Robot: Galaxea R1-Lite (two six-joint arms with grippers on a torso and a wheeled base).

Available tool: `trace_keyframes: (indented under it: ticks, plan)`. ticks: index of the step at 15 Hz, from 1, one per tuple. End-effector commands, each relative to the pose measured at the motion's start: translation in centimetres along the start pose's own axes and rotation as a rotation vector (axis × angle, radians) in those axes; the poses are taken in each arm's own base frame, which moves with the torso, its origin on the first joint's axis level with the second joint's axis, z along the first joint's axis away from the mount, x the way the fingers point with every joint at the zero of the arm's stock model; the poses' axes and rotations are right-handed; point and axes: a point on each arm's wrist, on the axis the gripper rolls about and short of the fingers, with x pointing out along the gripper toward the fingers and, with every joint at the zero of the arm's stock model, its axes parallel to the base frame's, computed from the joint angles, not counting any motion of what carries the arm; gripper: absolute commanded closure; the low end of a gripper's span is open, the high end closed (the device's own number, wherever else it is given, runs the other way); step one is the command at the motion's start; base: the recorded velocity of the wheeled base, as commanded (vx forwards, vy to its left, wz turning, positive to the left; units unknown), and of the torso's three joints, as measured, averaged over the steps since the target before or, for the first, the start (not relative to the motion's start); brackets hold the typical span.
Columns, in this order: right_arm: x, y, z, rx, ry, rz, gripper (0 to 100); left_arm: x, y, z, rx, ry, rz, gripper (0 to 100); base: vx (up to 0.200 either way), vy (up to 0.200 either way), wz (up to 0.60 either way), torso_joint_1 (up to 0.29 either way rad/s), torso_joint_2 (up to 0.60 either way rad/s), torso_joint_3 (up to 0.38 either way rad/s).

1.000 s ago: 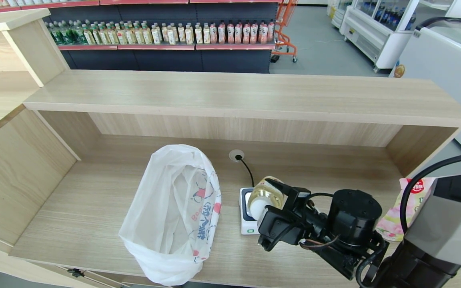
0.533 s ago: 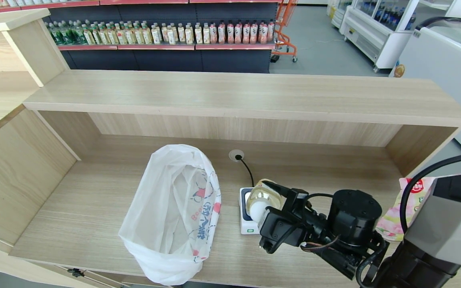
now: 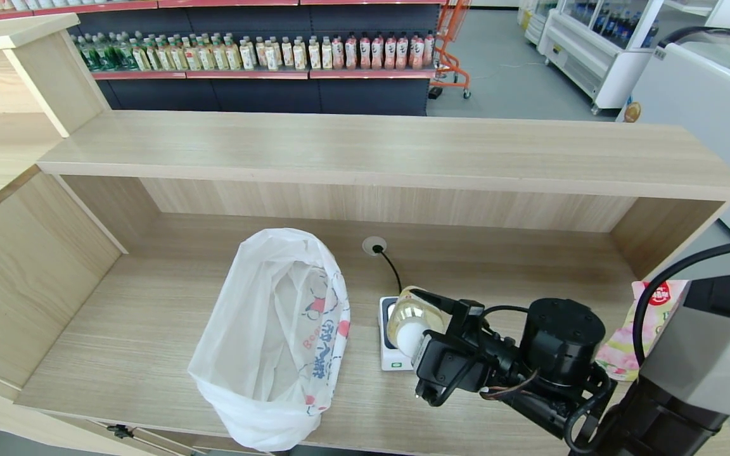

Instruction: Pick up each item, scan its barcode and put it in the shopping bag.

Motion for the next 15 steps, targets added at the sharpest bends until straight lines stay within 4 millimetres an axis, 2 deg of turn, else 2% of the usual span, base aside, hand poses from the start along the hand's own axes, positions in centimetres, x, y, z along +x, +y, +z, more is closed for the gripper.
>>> trace_keyframes:
  ticks: [1,8,10,11,12,14,15]
  plan:
    - [0.0,0.0,-0.2,0.000,0.003,0.002,100,0.0,0.0,0.0,0.000,0.000,0.000,0,0.000,0.000,0.00,0.000,0.00,0.000]
    - [0.1,0.0,-0.6,-0.006,-0.003,0.012,100,0.0,0.0,0.0,0.000,0.000,0.000,0,0.000,0.000,0.00,0.000,0.00,0.000]
    - [0.1,-0.7,-1.0,-0.038,0.009,-0.015,100,0.0,0.0,0.0,0.000,0.000,0.000,0,0.000,0.000,0.00,0.000,0.00,0.000]
    - [0.5,-2.7,-1.3,-0.124,-0.001,-0.083,100,0.0,0.0,0.0,-0.002,0.000,0.000,0,0.000,0.000,0.00,0.000,0.00,0.000]
    - [0.0,-4.3,-0.6,-0.144,-0.017,-0.138,100,0.0,0.0,0.0,0.000,0.000,0.000,0,0.000,0.000,0.00,0.000,0.00,0.000]
    - [-1.8,-6.8,1.0,-0.116,0.034,-0.162,100,0.0,0.0,0.0,0.000,0.000,0.000,0,0.000,0.000,0.00,0.000,0.00,0.000]
    - [-3.2,-8.9,2.4,-0.045,0.074,-0.200,100,0.0,0.0,0.0,0.000,0.000,0.000,0,0.000,0.000,0.00,0.000,0.00,0.000]
